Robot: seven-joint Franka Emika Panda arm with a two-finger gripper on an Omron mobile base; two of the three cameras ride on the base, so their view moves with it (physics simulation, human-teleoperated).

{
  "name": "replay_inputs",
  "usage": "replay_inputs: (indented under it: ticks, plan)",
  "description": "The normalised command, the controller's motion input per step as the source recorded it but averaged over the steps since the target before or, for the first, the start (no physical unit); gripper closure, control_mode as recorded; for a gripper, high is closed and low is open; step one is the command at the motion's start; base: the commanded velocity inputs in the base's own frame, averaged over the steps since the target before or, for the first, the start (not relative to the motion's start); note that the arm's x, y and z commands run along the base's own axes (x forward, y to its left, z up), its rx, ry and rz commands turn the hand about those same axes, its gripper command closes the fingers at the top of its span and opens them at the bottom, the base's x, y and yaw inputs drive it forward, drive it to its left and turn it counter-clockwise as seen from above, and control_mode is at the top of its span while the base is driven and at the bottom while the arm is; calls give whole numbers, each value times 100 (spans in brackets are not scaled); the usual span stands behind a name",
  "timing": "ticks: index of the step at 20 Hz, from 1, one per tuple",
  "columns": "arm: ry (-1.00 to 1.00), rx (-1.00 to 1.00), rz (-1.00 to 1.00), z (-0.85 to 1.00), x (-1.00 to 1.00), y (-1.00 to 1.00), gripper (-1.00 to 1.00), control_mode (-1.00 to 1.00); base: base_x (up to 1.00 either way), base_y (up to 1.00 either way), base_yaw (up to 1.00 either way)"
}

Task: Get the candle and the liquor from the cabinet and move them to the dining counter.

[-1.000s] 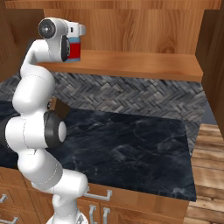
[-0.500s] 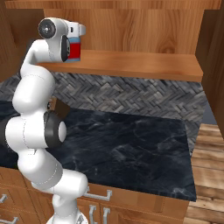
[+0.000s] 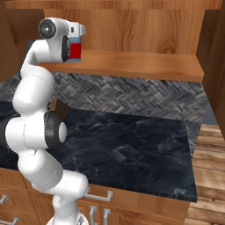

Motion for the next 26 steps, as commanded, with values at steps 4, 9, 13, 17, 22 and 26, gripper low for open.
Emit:
replay_inputs:
  ticks: [4,9,13,17,22,26]
  plan:
    - [-1,0,0,0,-9,0,100,-100,0,0,0]
    - [-2,0,0,0,-24,-1,100,-100,0,0,0]
    - [-2,0,0,0,-39,-21,100,-100,0,0,0]
    - [-3,0,0,0,-55,-39,100,-100,0,0,0]
    - [-5,0,0,6,-78,-44,100,-100,0,0,0]
    - [-1,0,0,18,-98,-47,100,-100,0,0,0]
